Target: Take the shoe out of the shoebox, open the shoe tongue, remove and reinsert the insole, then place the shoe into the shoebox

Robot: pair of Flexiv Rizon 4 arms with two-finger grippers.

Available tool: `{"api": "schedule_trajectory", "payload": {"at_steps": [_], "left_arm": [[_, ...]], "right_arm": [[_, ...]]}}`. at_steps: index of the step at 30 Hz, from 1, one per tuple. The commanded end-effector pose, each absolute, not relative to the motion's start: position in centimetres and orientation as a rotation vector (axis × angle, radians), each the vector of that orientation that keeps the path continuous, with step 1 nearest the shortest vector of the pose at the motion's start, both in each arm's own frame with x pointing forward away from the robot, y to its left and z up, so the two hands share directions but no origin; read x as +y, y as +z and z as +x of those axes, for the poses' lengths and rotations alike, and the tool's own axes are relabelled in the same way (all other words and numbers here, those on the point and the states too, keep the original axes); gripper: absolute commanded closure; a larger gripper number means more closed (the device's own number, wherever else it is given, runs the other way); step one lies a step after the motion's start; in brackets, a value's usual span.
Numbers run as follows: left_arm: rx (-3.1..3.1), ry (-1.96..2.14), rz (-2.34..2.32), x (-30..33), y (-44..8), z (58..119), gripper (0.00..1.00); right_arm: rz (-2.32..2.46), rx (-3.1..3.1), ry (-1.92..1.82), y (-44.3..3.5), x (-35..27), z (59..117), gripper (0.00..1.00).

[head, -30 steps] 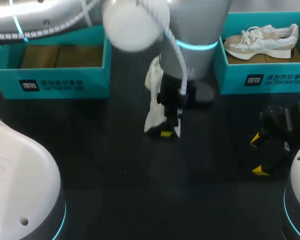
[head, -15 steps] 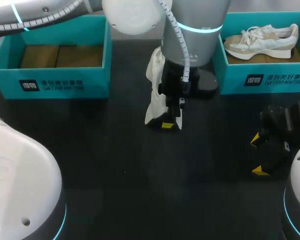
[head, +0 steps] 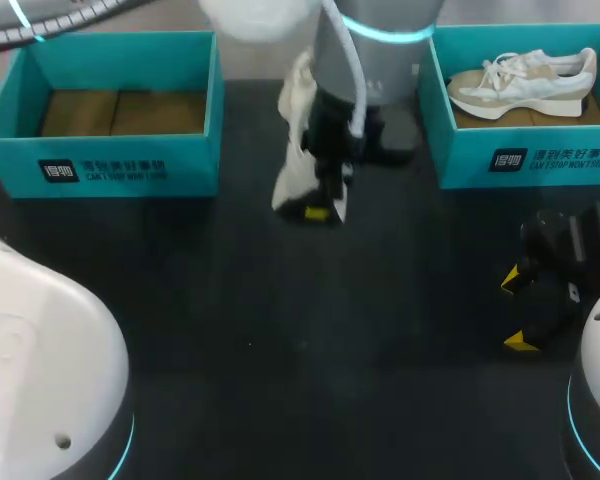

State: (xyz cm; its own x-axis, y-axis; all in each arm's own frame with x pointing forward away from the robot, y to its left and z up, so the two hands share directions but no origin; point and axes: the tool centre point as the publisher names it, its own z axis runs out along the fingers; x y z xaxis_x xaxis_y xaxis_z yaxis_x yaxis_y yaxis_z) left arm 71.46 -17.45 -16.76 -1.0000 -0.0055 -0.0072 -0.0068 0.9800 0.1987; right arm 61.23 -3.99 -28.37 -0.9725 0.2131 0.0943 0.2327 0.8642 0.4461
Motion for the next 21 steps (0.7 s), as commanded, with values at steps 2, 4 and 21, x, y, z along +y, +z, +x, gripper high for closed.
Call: {"api": "schedule_trajectory", "payload": {"at_steps": [2, 4, 21], "left_arm": [[3.134, 0.234, -0.014, -14.2, -13.5, 74.7, 1.00], [3.135, 0.206, -0.030, -12.9, -12.7, 76.0, 1.00], [3.113, 0.196, -0.020, -8.4, -11.3, 80.0, 1.00]], "right_arm": [[-0.359, -2.995, -0.719, -28.4, -3.9, 61.2, 0.00], [-0.359, -2.995, -0.719, -28.4, -3.9, 61.2, 0.00], [-0.359, -2.995, -0.719, -28.4, -3.9, 61.2, 0.00]]}}
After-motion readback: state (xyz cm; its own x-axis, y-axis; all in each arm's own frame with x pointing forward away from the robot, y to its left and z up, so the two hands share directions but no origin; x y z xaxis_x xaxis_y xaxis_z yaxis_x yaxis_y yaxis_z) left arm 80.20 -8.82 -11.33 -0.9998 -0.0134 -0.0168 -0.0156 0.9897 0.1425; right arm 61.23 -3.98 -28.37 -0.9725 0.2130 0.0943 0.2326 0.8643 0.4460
